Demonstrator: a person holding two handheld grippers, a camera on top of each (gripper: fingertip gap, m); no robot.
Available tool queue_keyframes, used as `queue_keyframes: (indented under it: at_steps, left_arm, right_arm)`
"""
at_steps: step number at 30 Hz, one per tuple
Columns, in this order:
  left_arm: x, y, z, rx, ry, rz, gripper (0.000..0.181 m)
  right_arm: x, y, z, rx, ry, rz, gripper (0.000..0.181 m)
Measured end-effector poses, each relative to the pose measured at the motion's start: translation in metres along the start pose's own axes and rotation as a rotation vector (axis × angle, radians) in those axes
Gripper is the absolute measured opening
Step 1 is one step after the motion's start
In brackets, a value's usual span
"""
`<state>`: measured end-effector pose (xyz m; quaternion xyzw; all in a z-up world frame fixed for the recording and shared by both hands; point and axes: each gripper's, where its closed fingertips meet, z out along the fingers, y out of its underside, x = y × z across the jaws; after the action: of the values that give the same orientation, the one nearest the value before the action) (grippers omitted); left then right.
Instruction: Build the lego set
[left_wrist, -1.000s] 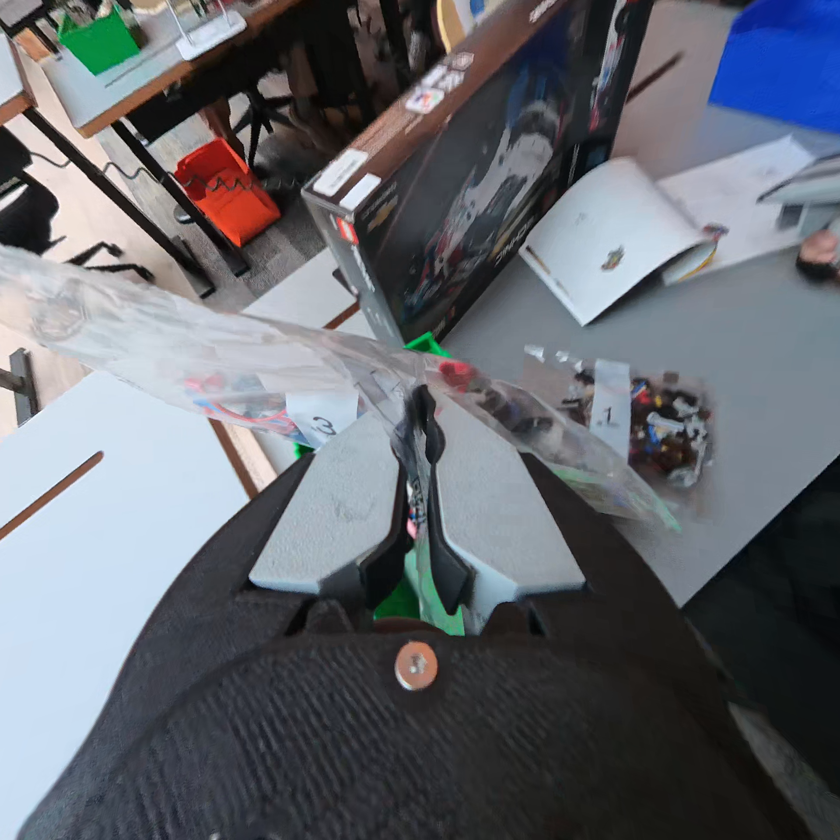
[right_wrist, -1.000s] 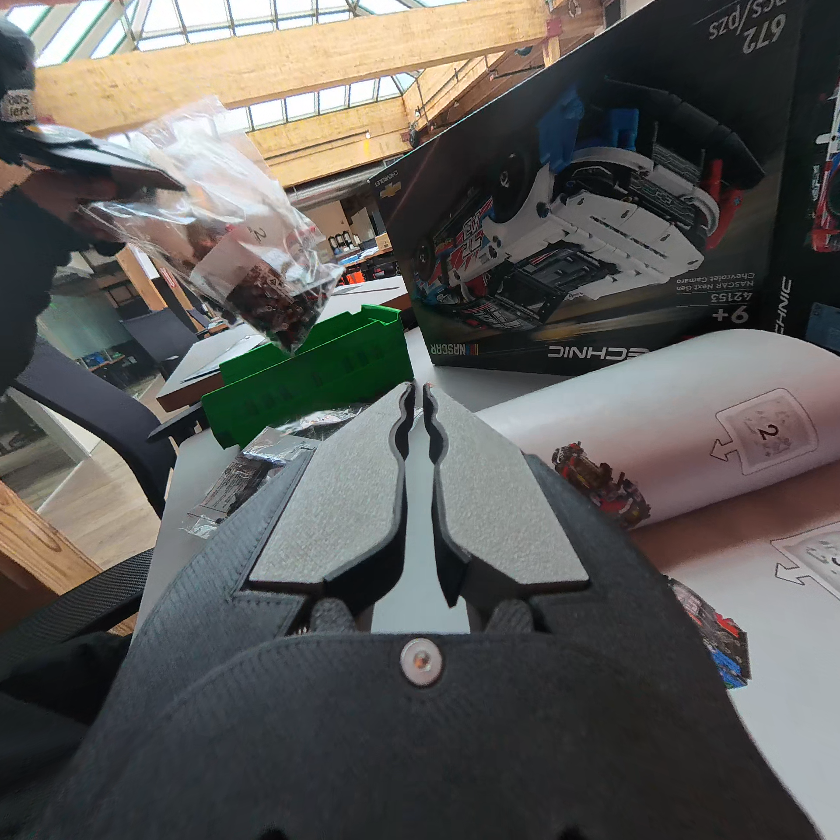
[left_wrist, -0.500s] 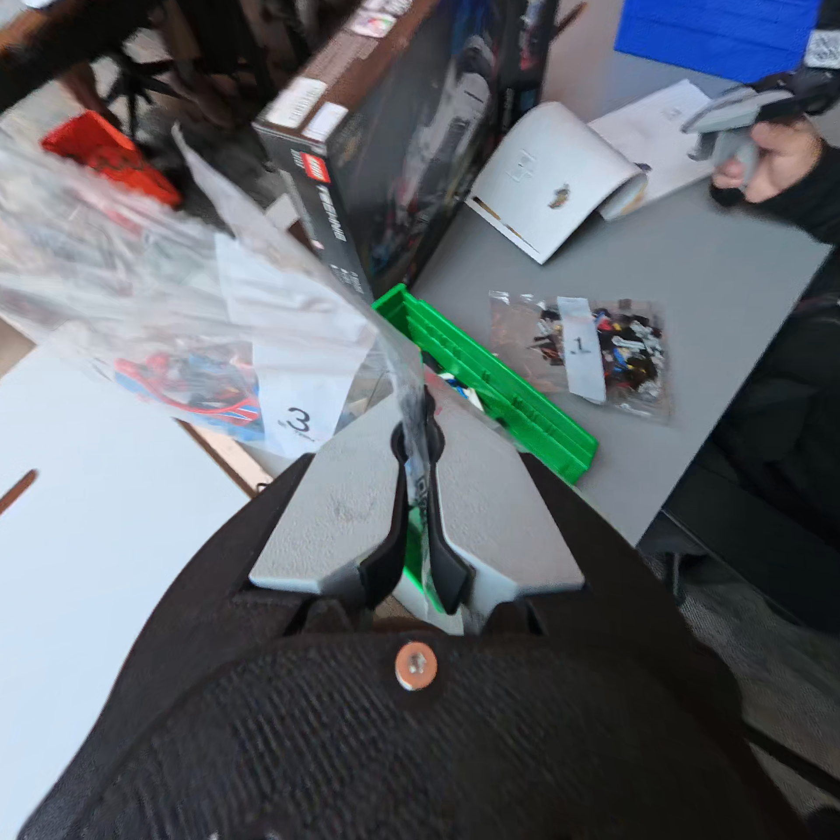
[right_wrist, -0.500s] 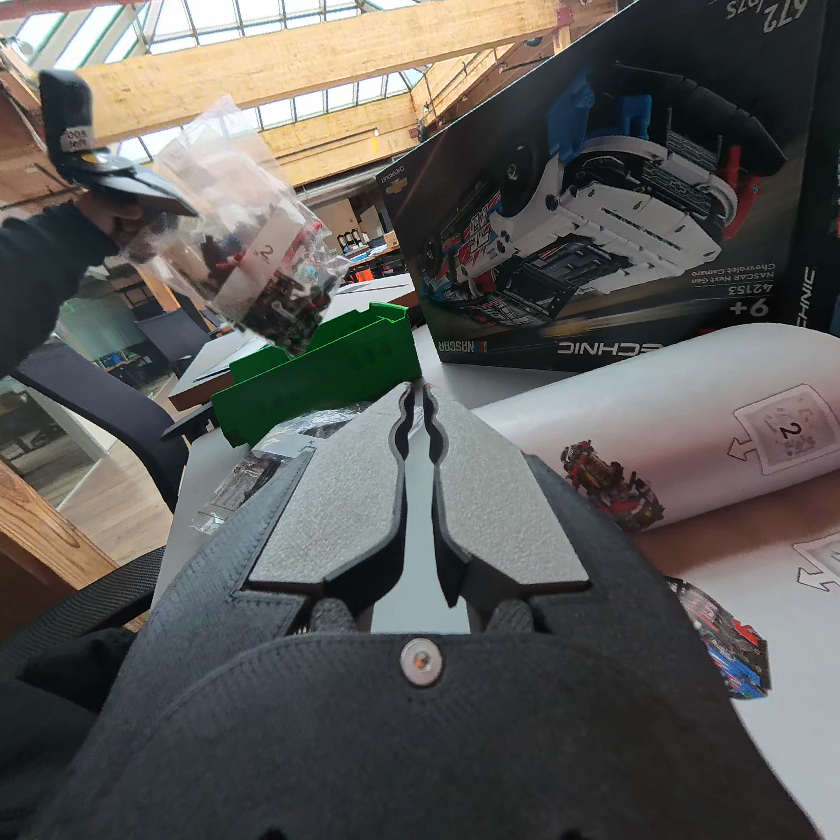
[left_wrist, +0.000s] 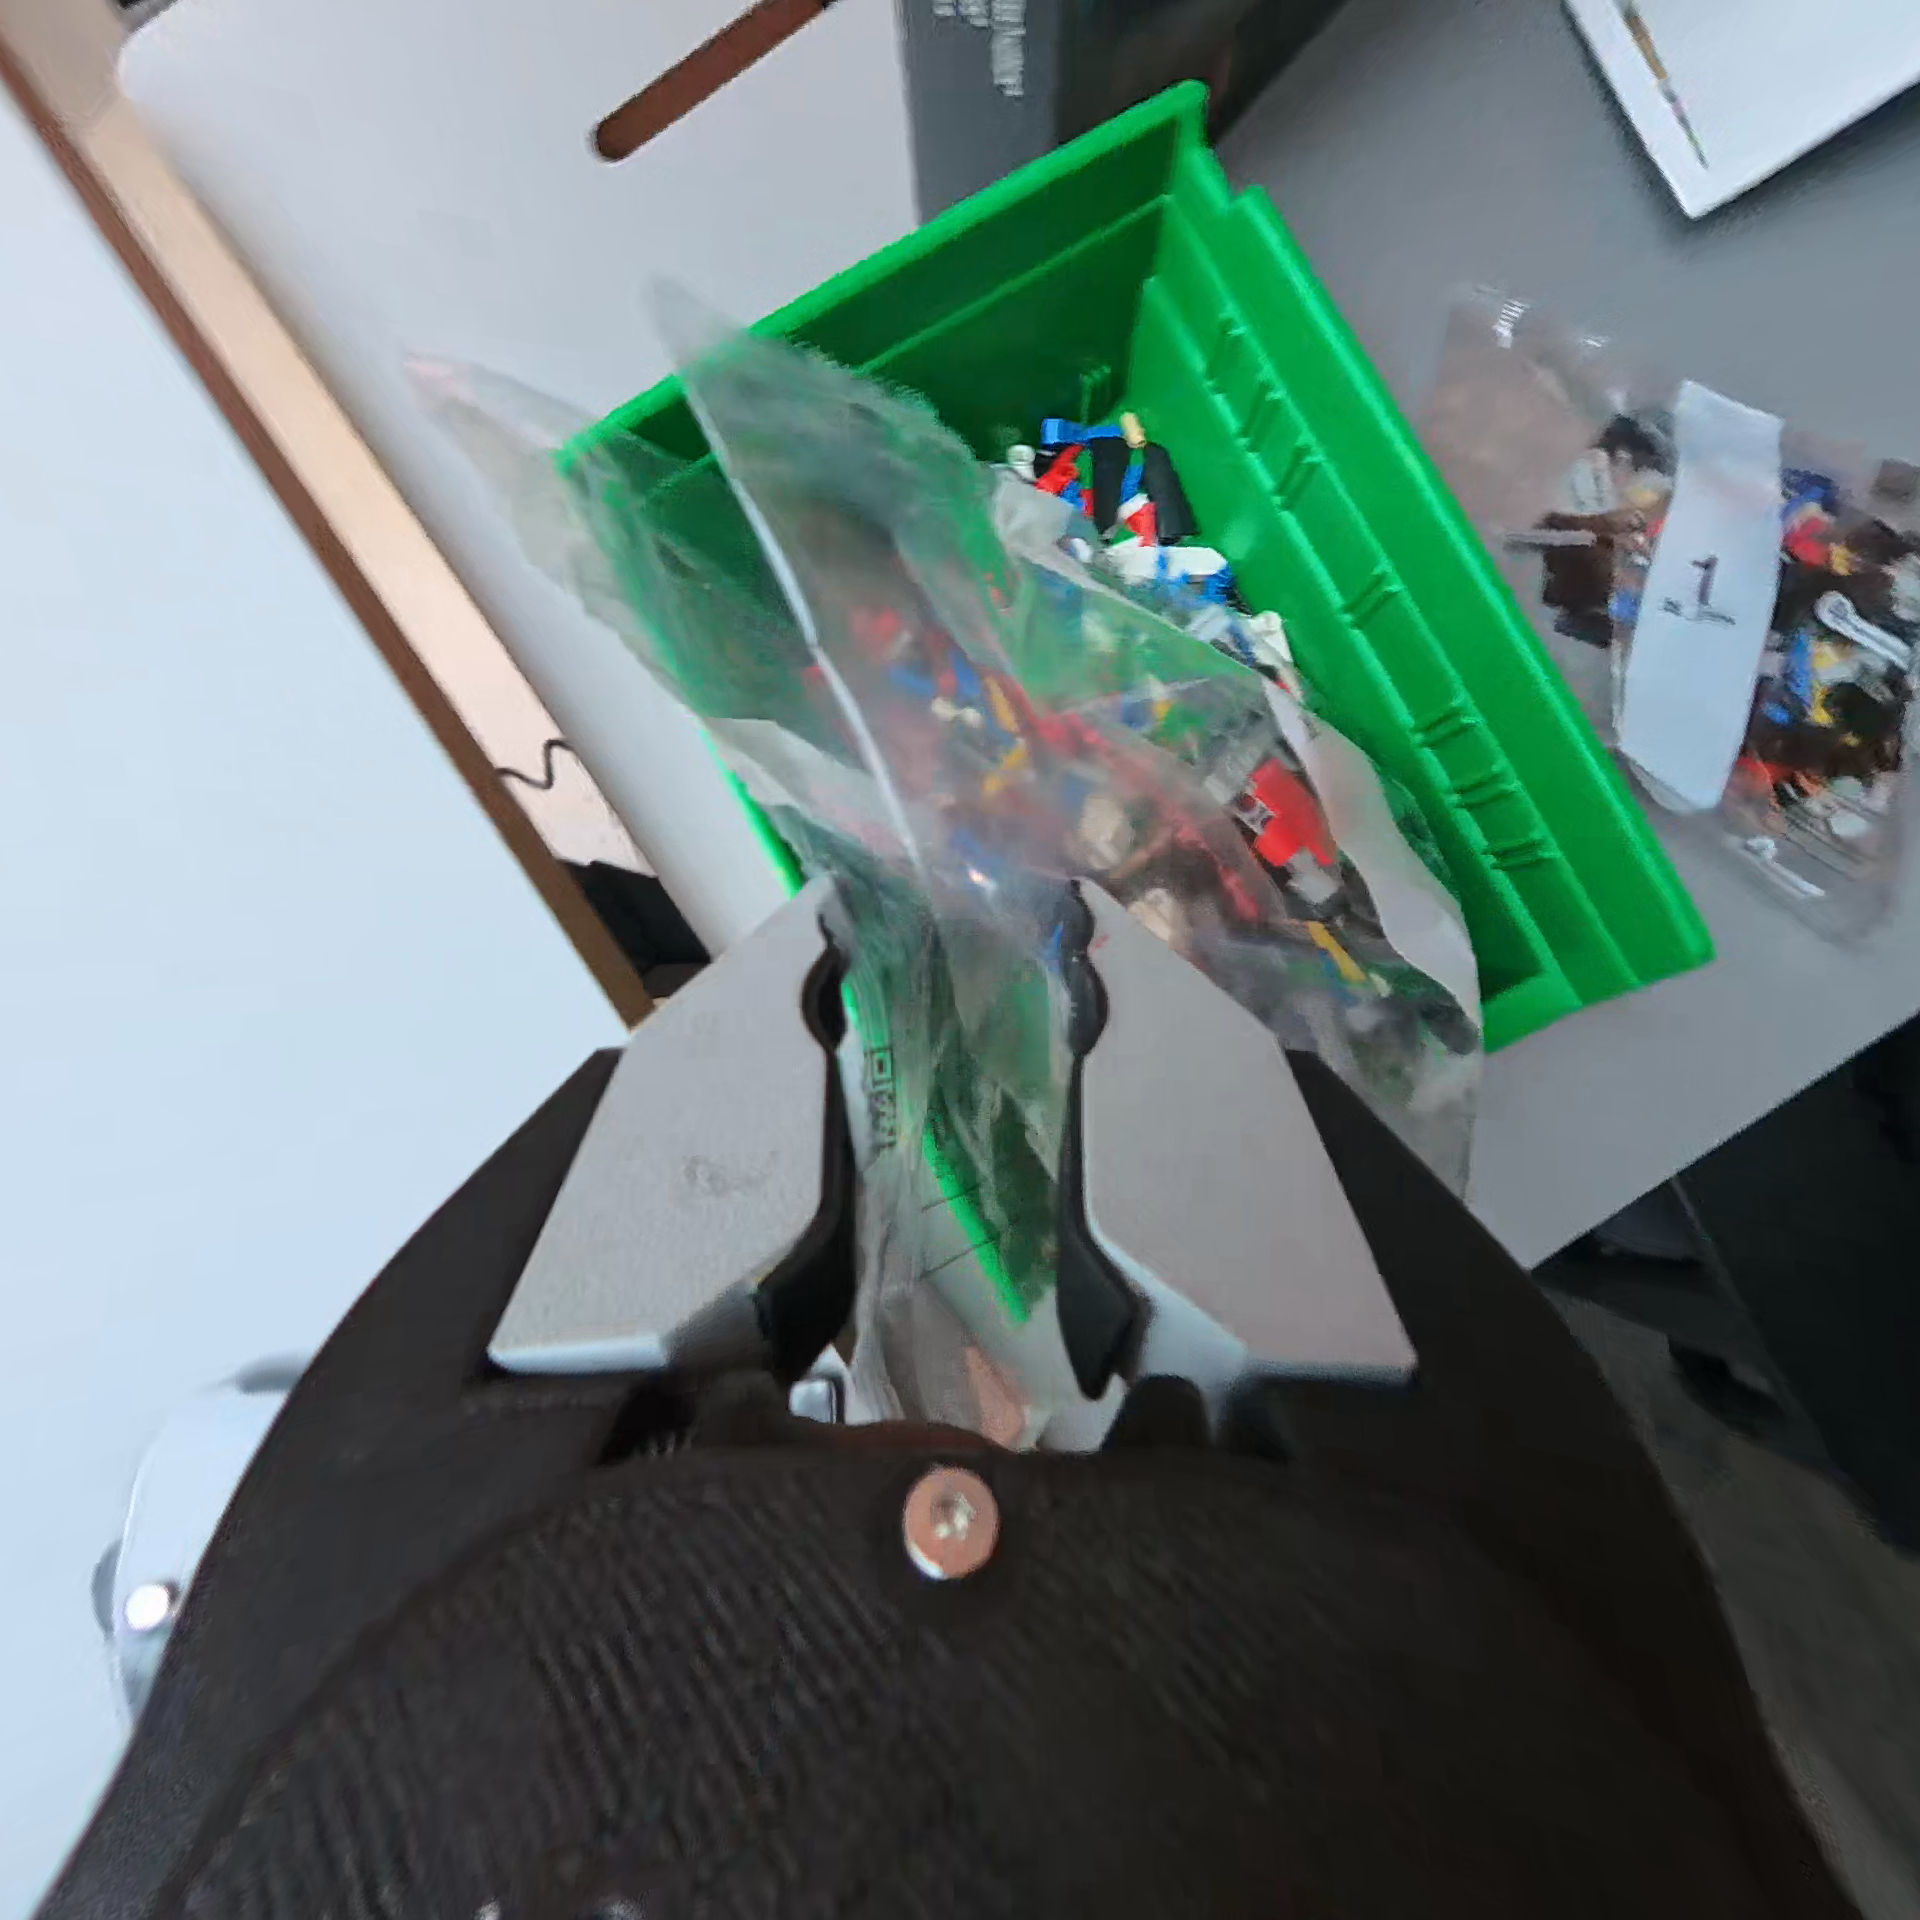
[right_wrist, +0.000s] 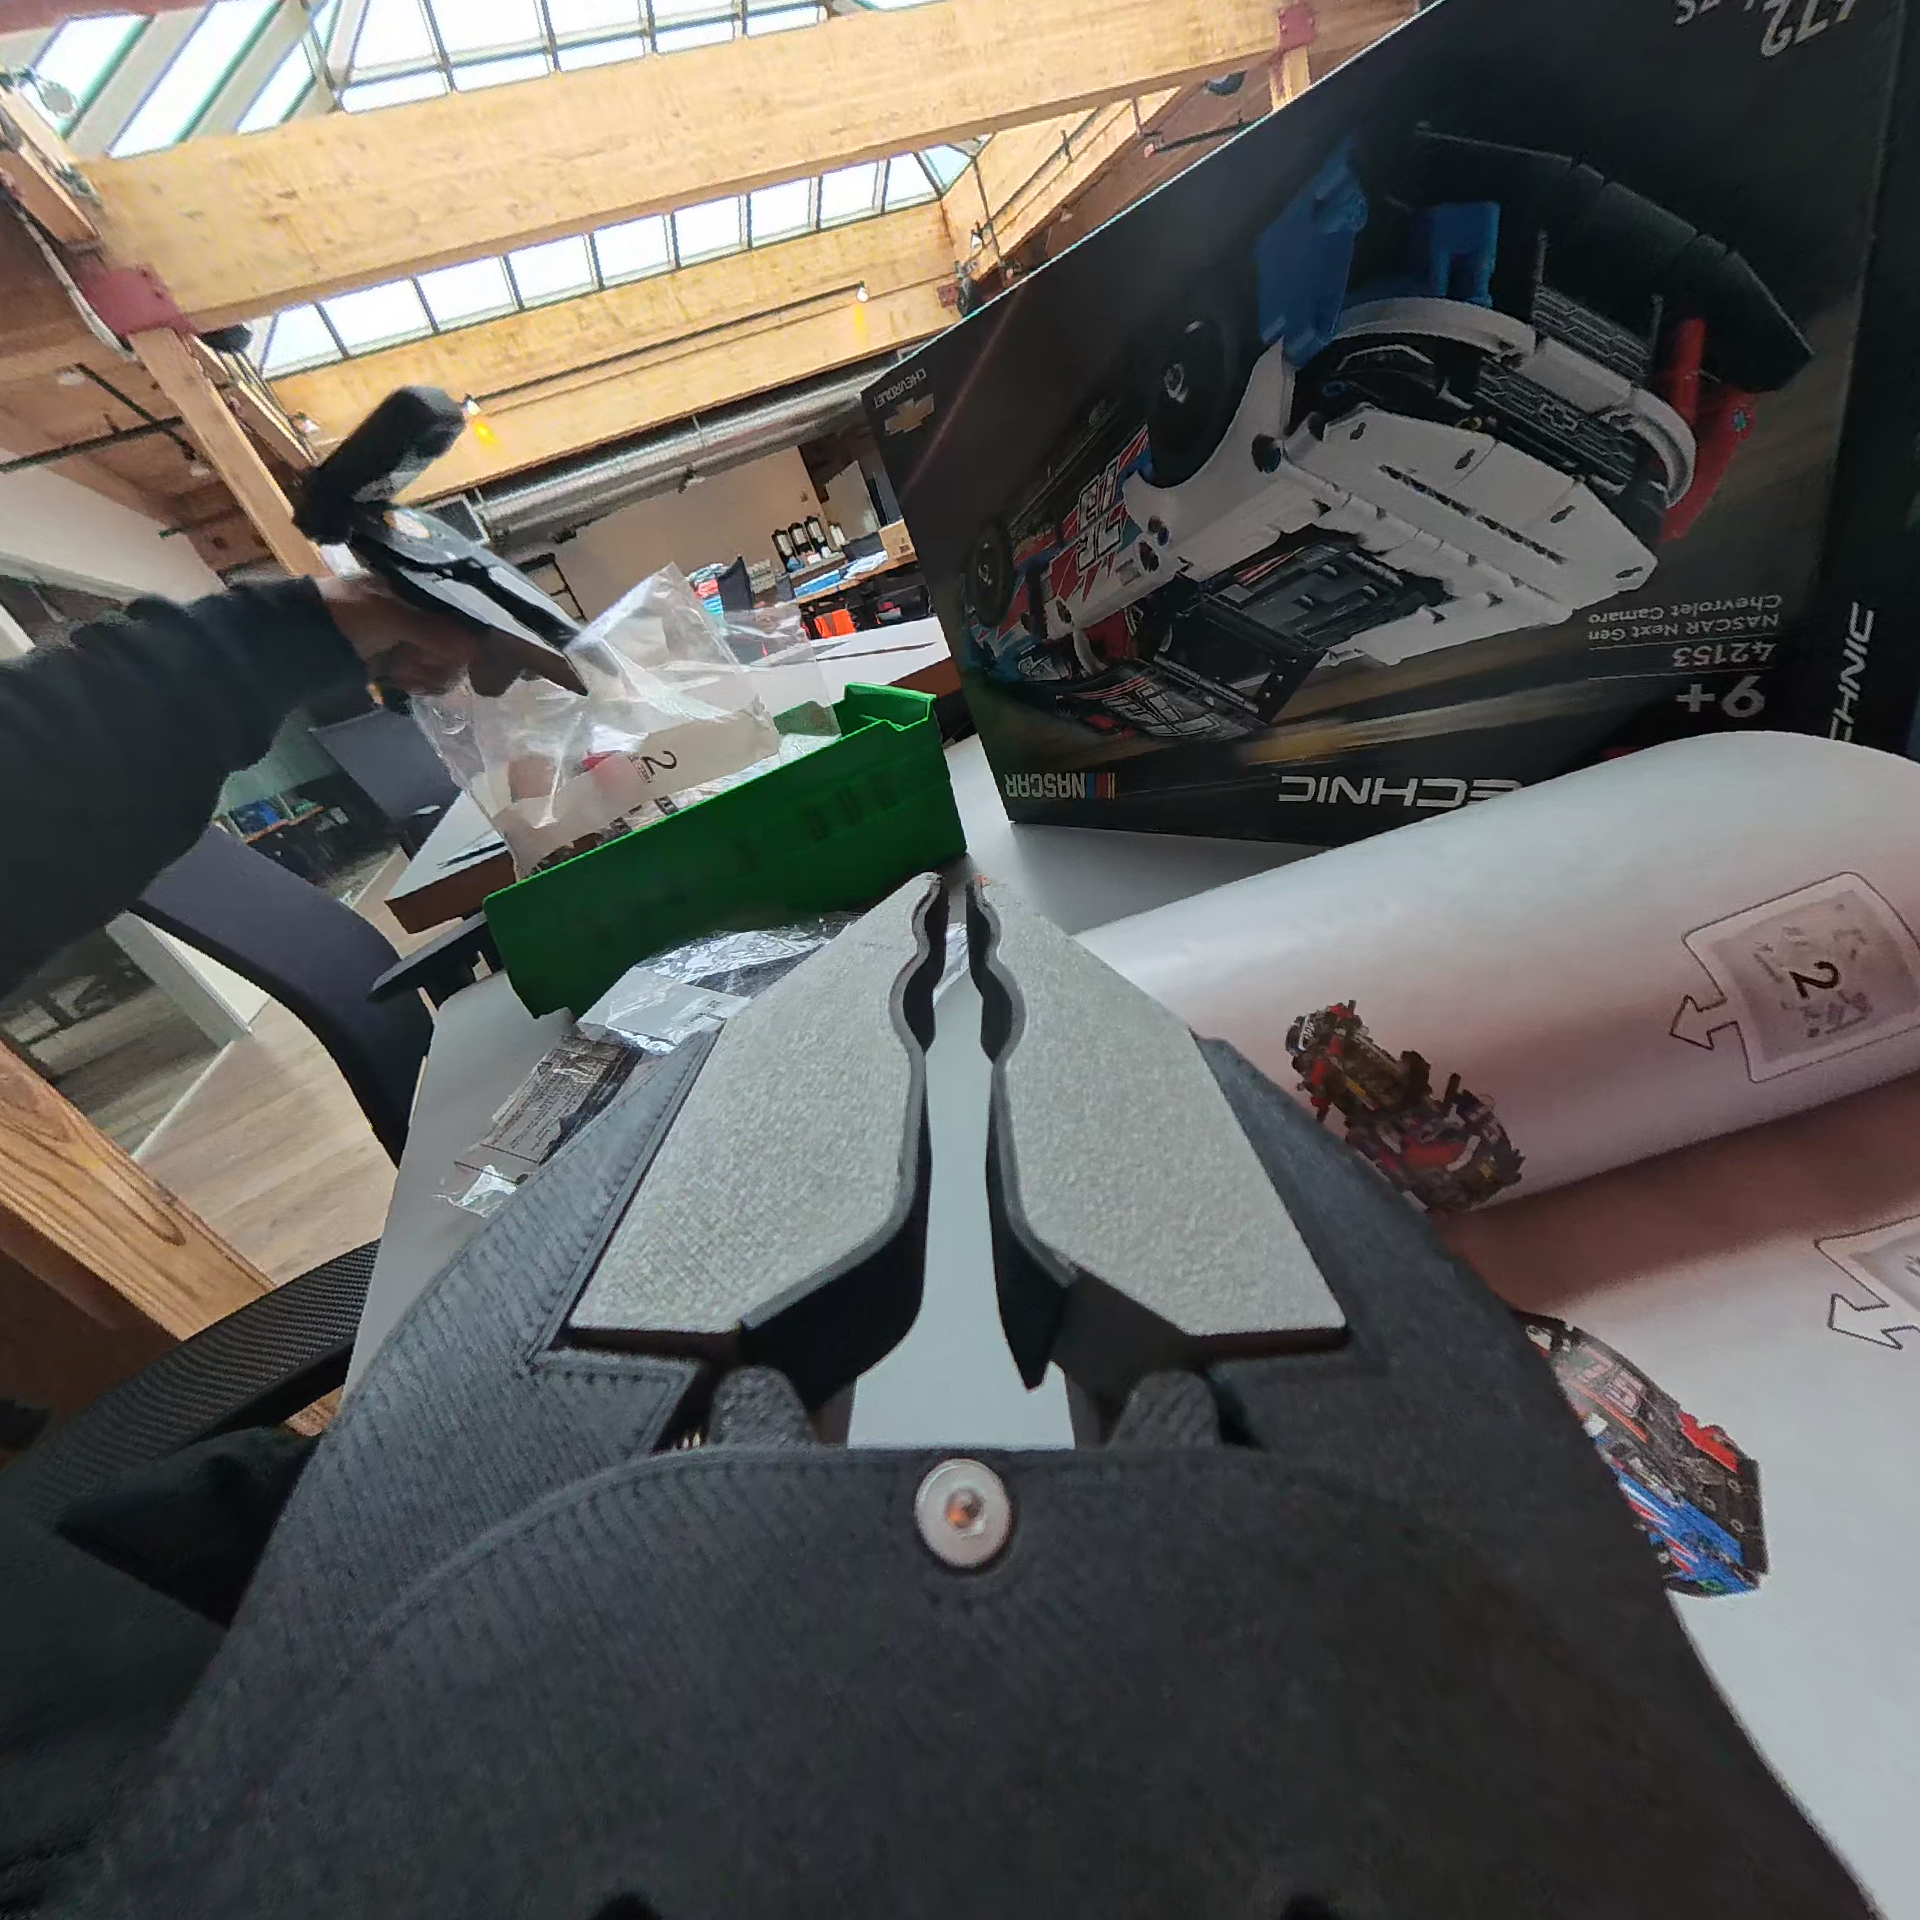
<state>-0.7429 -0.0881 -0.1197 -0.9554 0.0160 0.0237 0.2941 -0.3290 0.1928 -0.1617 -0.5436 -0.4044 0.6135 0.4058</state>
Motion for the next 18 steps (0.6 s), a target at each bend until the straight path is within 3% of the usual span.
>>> queue_keyframes:
  at_steps: [2, 6, 8, 10, 13, 15, 18]
  left_arm:
    - [-0.011, 0.002, -0.009, 0.035, -0.058, -0.051, 0.047]
    - [-0.022, -0.022, -0.054, 0.253, -0.192, -0.161, 0.046]
    - [-0.002, -0.037, -0.076, 0.353, -0.186, -0.177, 0.047]
    - [0.044, -0.051, -0.087, 0.424, -0.100, -0.161, 0.044]
    - [0.147, -0.047, -0.063, 0.388, 0.131, -0.090, 0.044]
    - [0.205, -0.029, -0.023, 0.306, 0.219, -0.050, 0.043]
    - [0.258, 0.005, 0.045, 0.196, 0.282, -0.103, 0.047]
  right_arm:
    - [-0.001, 0.001, 0.001, -0.002, -0.004, -0.002, 0.000]
    - [-0.002, 0.001, 0.001, -0.005, -0.004, -0.008, 0.000]
    - [-0.003, 0.001, 0.001, -0.004, -0.004, -0.009, 0.000]
    - [-0.003, 0.001, 0.001, -0.004, -0.002, -0.013, 0.000]
    - [-0.003, 0.001, 0.001, -0.007, -0.002, -0.017, 0.000]
    - [-0.003, 0.001, 0.001, -0.007, 0.000, -0.022, 0.000]
    - [-0.004, 0.001, 0.001, -0.006, 0.001, -0.027, 0.000]
